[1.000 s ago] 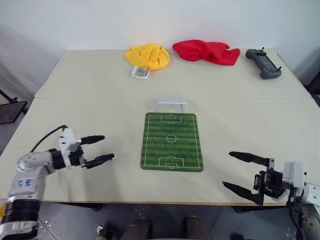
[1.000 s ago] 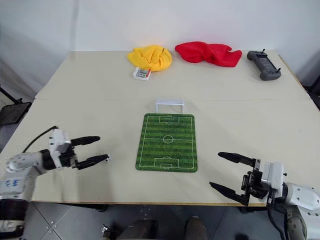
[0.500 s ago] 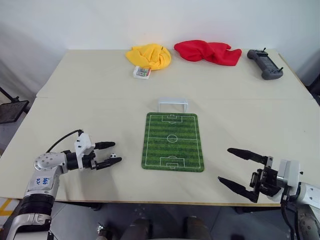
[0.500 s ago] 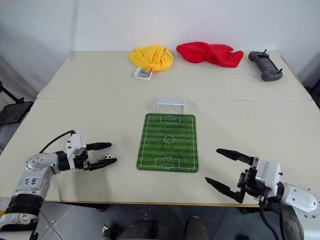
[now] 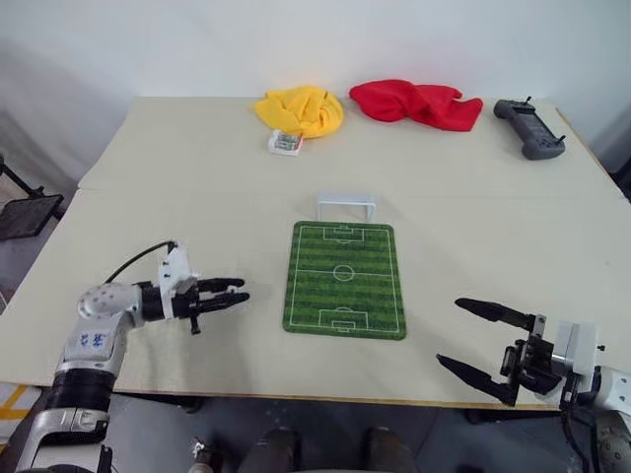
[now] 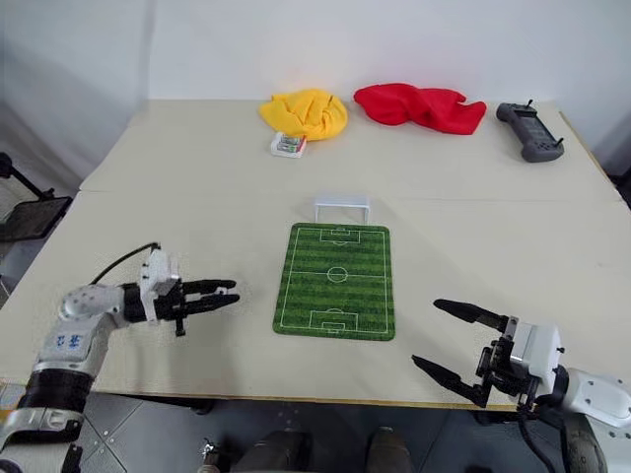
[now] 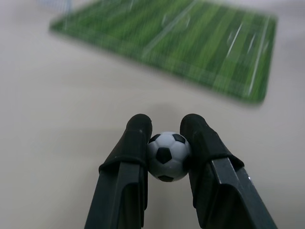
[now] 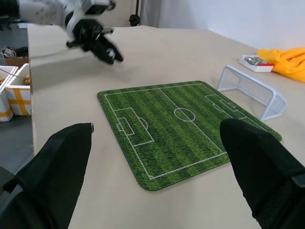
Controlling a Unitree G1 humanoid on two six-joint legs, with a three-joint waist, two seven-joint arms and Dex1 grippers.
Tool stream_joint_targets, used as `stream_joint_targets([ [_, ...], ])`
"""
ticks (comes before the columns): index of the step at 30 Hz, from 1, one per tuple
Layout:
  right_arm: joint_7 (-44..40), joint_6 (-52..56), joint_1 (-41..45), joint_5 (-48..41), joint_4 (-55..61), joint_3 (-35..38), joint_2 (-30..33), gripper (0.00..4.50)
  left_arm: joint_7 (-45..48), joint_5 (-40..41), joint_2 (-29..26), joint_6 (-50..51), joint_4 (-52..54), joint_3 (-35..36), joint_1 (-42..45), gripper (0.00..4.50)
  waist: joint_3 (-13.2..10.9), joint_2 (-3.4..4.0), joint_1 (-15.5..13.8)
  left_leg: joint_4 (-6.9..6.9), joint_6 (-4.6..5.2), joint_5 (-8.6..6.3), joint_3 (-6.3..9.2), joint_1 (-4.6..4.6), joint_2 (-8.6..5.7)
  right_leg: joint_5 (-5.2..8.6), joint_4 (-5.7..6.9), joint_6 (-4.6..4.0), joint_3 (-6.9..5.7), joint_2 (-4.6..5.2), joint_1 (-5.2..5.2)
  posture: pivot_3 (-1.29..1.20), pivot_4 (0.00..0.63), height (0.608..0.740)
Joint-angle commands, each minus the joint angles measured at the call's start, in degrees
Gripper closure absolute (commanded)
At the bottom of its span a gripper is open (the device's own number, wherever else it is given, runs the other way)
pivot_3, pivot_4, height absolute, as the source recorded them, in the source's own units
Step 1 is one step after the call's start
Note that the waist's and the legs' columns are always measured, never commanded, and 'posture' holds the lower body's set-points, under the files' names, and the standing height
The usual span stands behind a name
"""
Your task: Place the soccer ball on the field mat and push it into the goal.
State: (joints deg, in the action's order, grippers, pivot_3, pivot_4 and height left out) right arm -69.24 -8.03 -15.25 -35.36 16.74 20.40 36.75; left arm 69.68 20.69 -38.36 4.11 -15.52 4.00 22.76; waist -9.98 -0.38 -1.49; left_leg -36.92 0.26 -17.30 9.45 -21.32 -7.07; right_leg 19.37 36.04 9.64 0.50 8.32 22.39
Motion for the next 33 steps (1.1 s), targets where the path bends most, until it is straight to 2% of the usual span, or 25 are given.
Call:
stream_joint_targets([
  [1,-6.85,-0.62,-2.29,-2.21,-1.91,4.62,5.08,0.0,1.1,1.81,2.96,10.36,10.75,-7.61,8.4,3.63,-0.01,0.01,-0.31,-0.07,0.02,-0.01,0.0,-0.02,-0.02,-0.02,0.0,0.04,0.0,0.0,-0.02,0.0,0.15,0.74],
  [3,-12.58,-1.39,-4.28,-2.24,-4.06,5.49,8.19,0.0,2.17,-1.59,4.64,14.45,13.32,-14.48,12.08,3.63,-0.01,0.01,-0.98,-0.28,0.15,0.0,0.05,-0.19,-0.19,-0.16,-0.06,0.28,-0.01,0.04,-0.06,0.0,0.15,0.74],
  [5,-13.75,-1.88,-4.37,-2.92,-5.76,6.27,8.54,0.0,0.09,-5.95,7.64,13.34,13.13,-19.28,14.12,3.63,0.01,-0.02,-0.69,-0.27,0.24,-0.02,-0.1,-0.16,-0.17,-0.27,-0.2,0.35,0.03,0.04,-0.13,0.0,0.15,0.74],
  [8,-15.94,-3.89,-4.17,-2.23,-7.91,6.91,8.52,0.0,-4.27,-10.6,12.77,11.59,11.06,-23.51,16.33,3.63,0.0,-0.04,0.42,-0.13,0.25,-0.05,-0.27,0.03,-0.09,-0.26,-0.32,0.33,0.04,0.03,-0.22,0.0,0.15,0.74],
  [11,-15.74,-4.86,-4.28,-2.16,-8.58,7.53,8.06,0.0,-6.45,-13.91,15.41,10.43,9.79,-26.52,15.57,3.63,-0.02,-0.07,0.76,-0.12,0.24,-0.06,-0.51,-0.01,-0.02,-0.26,-0.18,0.31,0.16,0.0,0.01,0.0,0.15,0.74],
  [19,-13.69,-6.24,-6.71,-2.31,-8.05,9.33,5.41,0.0,-8.32,-15.69,15.5,11.01,13.28,-27.2,12.39,3.63,-0.03,-0.09,-0.11,-0.19,0.26,-0.07,-0.54,-0.02,-0.04,-0.26,-0.18,0.32,0.28,0.02,0.02,0.0,0.15,0.74],
  [31,-11.42,-7.24,-5.1,-0.77,-9.24,7.41,3.17,0.0,-7.35,-16.26,16.28,10.47,10.5,-27.52,12.7,3.63,-0.03,-0.09,-0.1,-0.19,0.27,-0.07,-0.53,-0.02,-0.06,-0.26,-0.19,0.32,0.27,0.05,0.02,0.0,0.15,0.74],
  [33,-11.02,-7.28,-5.43,-0.59,-9.03,7.31,2.76,0.0,-9.26,-17.05,17.27,9.14,9.35,-27.02,13.03,2.9,-0.03,-0.09,-0.11,-0.19,0.27,-0.07,-0.54,-0.02,-0.06,-0.26,-0.18,0.32,0.28,0.05,0.02,0.0,0.15,0.74],
])
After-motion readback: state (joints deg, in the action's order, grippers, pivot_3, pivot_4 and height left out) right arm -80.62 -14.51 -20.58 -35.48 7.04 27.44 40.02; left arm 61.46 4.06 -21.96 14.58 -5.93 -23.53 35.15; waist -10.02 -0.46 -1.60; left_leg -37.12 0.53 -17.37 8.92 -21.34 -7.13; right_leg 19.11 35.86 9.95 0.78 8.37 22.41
